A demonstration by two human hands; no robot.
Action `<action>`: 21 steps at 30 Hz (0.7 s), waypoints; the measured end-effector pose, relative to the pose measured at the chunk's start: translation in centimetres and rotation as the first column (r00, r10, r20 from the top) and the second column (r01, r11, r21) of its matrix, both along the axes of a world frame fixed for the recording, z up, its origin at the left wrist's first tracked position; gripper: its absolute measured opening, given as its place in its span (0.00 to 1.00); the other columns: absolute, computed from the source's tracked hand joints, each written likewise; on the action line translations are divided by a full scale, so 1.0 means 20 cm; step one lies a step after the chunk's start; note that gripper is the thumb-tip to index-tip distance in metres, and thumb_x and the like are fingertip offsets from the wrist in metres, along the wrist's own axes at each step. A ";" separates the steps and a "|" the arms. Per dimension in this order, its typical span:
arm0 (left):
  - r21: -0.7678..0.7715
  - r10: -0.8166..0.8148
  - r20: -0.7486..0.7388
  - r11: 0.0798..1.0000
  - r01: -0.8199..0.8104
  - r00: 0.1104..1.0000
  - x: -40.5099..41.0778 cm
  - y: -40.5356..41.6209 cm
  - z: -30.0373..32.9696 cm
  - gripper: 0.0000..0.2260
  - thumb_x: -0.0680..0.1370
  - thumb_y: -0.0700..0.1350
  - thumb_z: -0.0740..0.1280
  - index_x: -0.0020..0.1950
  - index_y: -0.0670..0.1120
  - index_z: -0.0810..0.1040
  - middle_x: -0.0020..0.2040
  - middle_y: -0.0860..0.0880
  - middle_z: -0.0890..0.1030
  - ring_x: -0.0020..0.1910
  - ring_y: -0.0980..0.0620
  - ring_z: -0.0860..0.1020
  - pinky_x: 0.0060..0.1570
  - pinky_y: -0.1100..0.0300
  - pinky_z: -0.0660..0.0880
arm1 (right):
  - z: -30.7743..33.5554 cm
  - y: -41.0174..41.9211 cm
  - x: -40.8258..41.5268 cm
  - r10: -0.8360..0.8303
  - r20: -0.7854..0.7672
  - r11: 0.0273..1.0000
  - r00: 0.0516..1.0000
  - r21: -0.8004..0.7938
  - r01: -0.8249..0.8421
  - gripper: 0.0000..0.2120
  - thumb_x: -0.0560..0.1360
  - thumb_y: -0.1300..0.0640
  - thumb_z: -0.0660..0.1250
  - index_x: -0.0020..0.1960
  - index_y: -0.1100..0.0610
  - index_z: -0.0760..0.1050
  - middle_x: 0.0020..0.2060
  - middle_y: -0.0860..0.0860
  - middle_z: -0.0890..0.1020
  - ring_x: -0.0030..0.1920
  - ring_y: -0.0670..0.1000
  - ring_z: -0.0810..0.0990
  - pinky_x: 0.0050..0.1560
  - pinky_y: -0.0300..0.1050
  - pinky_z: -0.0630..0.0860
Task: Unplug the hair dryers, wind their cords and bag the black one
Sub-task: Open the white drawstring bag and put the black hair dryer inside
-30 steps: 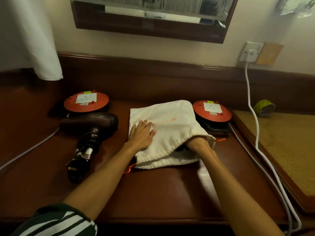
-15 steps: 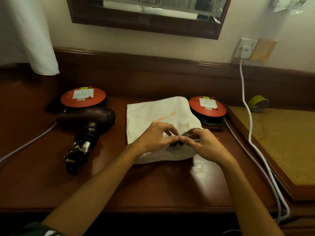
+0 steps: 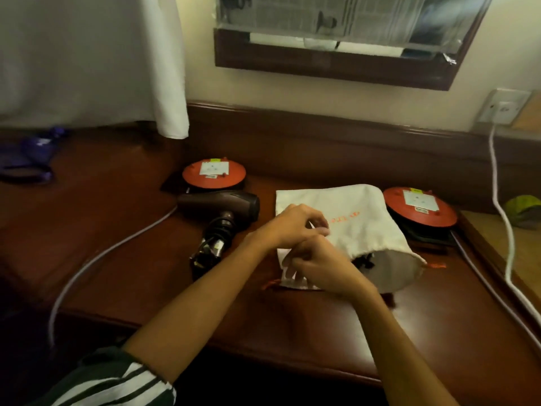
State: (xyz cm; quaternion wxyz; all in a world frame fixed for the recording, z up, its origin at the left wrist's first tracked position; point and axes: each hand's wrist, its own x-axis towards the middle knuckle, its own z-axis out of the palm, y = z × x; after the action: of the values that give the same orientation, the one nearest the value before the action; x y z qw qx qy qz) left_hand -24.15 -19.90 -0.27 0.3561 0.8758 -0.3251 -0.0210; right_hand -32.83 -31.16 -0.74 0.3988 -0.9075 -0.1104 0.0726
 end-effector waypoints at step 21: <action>-0.274 0.651 -0.504 0.503 -0.820 0.568 0.18 0.74 -0.25 0.05 0.79 0.40 0.71 0.55 0.44 0.80 0.58 0.42 0.83 0.56 0.45 0.81 0.56 0.53 0.78 | -0.12 0.67 0.44 -0.115 -0.599 0.775 0.792 0.445 0.449 0.30 0.71 0.46 0.76 0.65 0.62 0.71 0.52 0.60 0.80 0.47 0.58 0.83 0.37 0.49 0.82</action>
State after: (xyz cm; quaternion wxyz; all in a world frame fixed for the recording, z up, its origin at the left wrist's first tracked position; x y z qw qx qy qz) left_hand -20.62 -5.18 -5.24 0.5842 0.7932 0.1579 0.0676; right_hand -23.95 -17.86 -3.24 0.6702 -0.6943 0.1338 0.2254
